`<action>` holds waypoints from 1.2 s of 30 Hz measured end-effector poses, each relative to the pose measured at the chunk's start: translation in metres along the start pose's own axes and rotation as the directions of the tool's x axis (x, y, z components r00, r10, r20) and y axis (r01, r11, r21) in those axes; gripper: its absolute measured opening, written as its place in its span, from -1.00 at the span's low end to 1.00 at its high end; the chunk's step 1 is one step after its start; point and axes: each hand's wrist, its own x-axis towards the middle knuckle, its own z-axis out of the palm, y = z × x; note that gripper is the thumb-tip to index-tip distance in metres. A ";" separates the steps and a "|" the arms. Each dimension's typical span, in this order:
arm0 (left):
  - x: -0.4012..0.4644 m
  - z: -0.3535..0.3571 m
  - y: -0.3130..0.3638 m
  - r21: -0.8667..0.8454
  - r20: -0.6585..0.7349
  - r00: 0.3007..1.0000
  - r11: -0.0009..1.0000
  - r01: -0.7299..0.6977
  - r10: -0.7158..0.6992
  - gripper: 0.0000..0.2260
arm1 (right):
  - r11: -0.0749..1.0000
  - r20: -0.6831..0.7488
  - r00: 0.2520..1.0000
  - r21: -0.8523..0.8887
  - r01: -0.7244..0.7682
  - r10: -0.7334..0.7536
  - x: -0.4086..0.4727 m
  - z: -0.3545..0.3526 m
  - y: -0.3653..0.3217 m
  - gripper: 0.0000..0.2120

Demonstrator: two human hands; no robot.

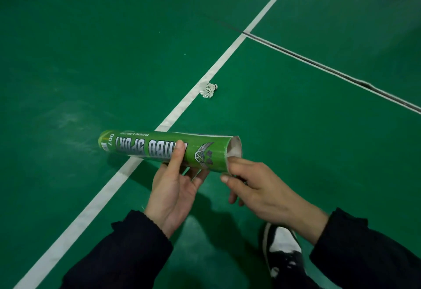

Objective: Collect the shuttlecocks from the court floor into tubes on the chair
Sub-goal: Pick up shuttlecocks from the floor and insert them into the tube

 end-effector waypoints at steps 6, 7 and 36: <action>0.039 -0.018 0.011 0.027 -0.050 0.998 0.999 -0.024 0.026 -0.45 | 0.997 -0.065 0.996 -0.040 0.061 -0.063 0.044 0.013 0.028 -0.78; 0.048 -0.021 0.014 0.021 -0.070 0.997 0.999 -0.035 0.036 -0.46 | 0.997 -0.087 0.993 0.008 0.077 -0.076 0.051 0.014 0.032 -0.84; 0.134 0.009 0.048 0.160 -0.414 0.889 0.977 -0.143 0.198 -0.49 | 0.769 -0.497 0.696 0.627 -0.124 0.518 0.232 -0.032 0.195 -0.76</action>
